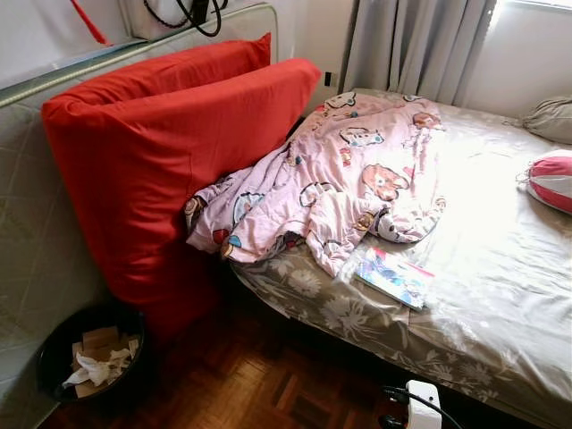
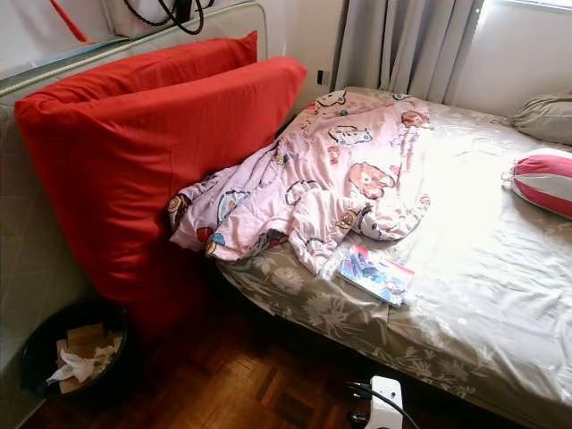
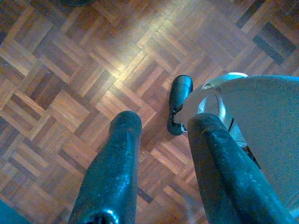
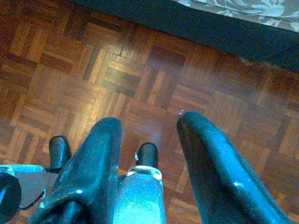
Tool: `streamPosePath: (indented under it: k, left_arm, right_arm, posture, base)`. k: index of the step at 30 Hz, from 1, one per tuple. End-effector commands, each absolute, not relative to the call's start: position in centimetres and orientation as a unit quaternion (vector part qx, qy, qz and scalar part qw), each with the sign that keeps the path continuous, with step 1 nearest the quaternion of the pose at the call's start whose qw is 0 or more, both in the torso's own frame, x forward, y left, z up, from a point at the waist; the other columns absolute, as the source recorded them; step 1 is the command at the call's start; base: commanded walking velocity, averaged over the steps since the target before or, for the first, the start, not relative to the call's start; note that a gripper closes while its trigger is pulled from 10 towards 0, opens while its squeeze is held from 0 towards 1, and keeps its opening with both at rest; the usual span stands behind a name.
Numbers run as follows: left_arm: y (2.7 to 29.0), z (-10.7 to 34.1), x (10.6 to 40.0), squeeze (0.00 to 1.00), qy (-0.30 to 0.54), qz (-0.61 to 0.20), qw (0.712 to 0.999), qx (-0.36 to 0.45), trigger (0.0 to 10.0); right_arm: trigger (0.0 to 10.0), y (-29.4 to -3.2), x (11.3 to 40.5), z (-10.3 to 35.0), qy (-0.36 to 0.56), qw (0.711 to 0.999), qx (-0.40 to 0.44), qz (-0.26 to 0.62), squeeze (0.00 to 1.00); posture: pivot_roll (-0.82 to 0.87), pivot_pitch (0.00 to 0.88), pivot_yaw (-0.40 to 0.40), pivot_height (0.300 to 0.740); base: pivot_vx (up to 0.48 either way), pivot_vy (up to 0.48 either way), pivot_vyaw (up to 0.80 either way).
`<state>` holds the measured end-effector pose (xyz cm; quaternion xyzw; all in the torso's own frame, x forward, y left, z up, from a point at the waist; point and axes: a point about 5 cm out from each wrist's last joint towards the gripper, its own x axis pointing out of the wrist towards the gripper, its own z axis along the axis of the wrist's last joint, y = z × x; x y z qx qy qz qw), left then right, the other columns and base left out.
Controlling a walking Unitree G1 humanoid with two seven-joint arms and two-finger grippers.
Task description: Clean up the room
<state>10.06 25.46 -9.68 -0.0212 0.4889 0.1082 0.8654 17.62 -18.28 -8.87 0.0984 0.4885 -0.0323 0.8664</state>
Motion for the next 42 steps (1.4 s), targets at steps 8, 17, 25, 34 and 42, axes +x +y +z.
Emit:
streamPosePath:
  k: [8,17,25,34,42]
  left_arm:
    - [25.5,-9.88,9.42,0.0,0.499,0.118,0.858,-0.033,10.0]
    - [25.08,-9.99,9.54,0.0,0.5,0.116,0.857,-0.038,10.0]
    - [25.01,-10.04,9.4,0.0,0.502,0.116,0.856,-0.04,10.0]
    - [25.32,-9.97,9.27,0.0,0.5,0.118,0.857,-0.042,10.0]
    - [24.81,-9.97,9.86,0.0,0.494,0.115,0.861,-0.044,10.0]
  right_arm:
    - [10.0,-18.61,17.9,-8.7,0.483,0.869,0.099,-0.036,0.0]
    - [10.0,-18.66,17.93,-8.68,0.483,0.869,0.101,-0.033,0.0]
    - [10.0,-18.71,17.95,-8.66,0.483,0.869,0.099,-0.033,0.0]
    - [10.0,-18.71,18.0,-8.64,0.482,0.87,0.1,-0.034,0.0]
    - [10.0,-18.74,18.08,-8.59,0.478,0.871,0.104,-0.04,0.0]
  posture:
    - [0.12,0.0,-0.042,0.74]
    - [0.12,0.0,-0.047,0.74]
    - [0.12,0.0,-0.05,0.74]
    - [0.12,0.0,-0.05,0.74]
    - [0.12,0.0,-0.049,0.74]
  base:
    - [0.257,0.0,0.0]
    - [0.294,0.0,0.0]
    - [0.325,0.0,0.0]
    - [0.328,0.0,0.0]
    - [0.328,0.0,0.0]
